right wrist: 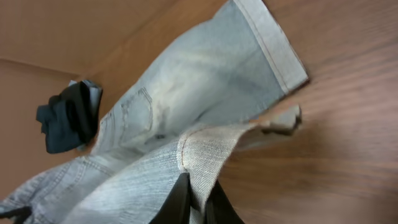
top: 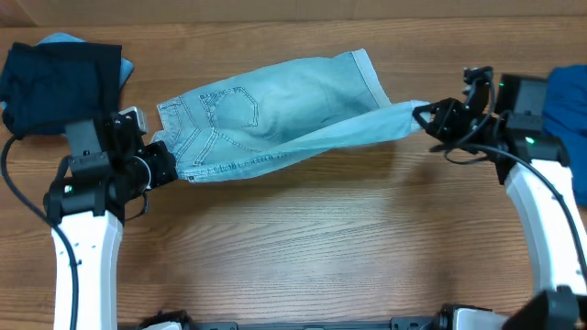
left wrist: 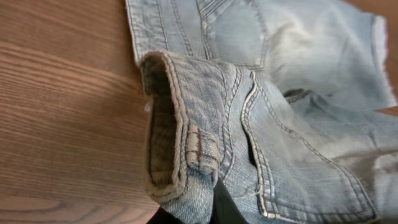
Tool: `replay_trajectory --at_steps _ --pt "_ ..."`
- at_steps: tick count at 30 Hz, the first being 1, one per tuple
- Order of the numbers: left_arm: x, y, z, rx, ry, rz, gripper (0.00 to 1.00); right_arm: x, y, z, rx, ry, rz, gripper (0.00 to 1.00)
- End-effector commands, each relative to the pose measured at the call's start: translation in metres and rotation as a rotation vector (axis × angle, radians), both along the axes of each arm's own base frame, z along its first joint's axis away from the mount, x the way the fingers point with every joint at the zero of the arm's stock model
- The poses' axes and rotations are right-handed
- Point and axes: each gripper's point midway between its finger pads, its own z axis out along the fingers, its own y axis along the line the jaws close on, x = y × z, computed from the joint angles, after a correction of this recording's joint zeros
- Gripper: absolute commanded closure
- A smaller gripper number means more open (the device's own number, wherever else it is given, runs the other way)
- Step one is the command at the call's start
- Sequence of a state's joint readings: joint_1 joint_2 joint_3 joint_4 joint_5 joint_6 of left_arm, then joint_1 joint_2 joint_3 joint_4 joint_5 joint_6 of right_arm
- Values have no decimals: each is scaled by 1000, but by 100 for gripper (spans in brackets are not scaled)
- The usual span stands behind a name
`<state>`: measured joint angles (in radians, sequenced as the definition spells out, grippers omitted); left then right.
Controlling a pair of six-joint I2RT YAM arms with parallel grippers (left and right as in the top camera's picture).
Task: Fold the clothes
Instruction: 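Lift the bottom edge with both grippers and fold it toward the top, then lay the folded edge onto the top half with both grippers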
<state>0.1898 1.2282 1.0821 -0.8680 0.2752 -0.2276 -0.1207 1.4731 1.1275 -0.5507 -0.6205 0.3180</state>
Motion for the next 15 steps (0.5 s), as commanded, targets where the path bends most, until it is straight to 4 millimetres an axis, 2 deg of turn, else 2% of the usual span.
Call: replay_trajectory --at_steps 1,7,15 --pt "19 14 -4 64 -7 -2 95 23 -3 -8 2 -7 -32 96" --pt "45 19 -18 58 -25 12 96 46 -9 3 -16 -113 -55 96" --pt "71 24 -20 40 -85 53 94 64 -14 18 23 -179 -120 95"
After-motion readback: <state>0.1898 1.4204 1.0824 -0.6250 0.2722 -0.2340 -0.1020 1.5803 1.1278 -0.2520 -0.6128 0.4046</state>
